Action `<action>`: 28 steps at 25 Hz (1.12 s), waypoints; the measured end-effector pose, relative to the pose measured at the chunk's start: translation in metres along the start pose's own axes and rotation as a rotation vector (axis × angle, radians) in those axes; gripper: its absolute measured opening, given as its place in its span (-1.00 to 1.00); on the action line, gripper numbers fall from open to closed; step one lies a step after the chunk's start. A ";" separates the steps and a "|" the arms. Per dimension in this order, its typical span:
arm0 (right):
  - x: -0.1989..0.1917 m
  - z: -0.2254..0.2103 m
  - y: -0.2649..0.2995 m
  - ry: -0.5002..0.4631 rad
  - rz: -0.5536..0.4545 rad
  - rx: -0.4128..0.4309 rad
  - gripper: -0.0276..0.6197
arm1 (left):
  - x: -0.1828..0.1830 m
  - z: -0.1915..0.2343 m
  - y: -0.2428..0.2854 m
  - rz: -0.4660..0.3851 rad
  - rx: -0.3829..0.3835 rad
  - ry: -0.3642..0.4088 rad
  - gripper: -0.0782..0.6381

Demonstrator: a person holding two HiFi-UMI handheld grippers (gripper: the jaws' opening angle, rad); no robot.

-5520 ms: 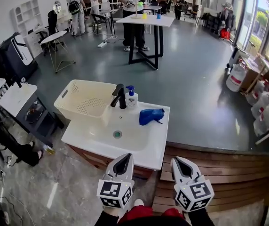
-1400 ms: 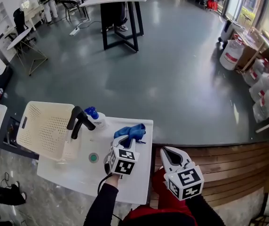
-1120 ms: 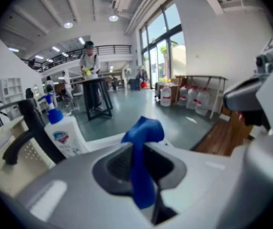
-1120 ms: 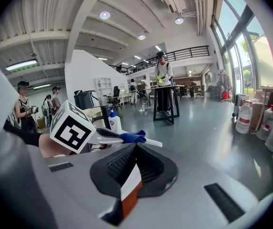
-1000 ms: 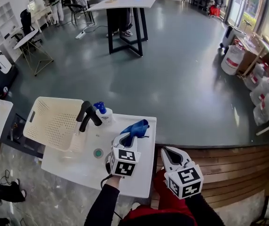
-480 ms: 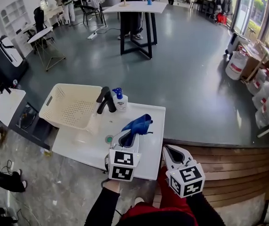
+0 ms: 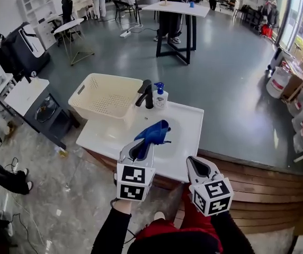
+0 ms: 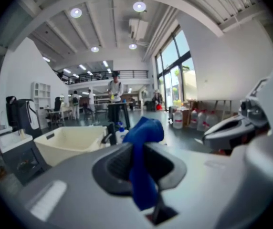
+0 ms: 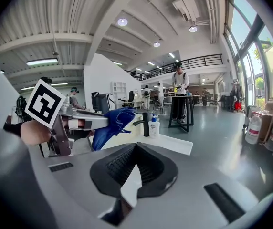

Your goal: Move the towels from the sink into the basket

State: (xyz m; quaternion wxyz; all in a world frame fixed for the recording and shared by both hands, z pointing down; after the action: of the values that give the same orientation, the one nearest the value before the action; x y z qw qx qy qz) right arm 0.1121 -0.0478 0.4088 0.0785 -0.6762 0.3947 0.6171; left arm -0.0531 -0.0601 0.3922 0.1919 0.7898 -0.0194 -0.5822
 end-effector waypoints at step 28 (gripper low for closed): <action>-0.019 0.093 0.042 -0.057 0.072 0.177 -0.89 | -0.050 0.073 -0.091 0.044 0.203 -0.074 -0.61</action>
State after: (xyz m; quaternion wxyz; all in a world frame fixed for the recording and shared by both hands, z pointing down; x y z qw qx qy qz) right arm 0.0149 -0.0130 0.4207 0.1269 -0.6339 0.4694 0.6014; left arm -0.1548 0.0162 0.3899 0.1226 0.7825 -0.1028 -0.6018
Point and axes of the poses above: the fingertips, and each gripper's own axes: y forward along the fingers, z to its left, x out of its top, the point moved 4 cm from there along -y, backward along the fingers, and after that the axes turned 11 degrees about y, right-handed, at the moved point
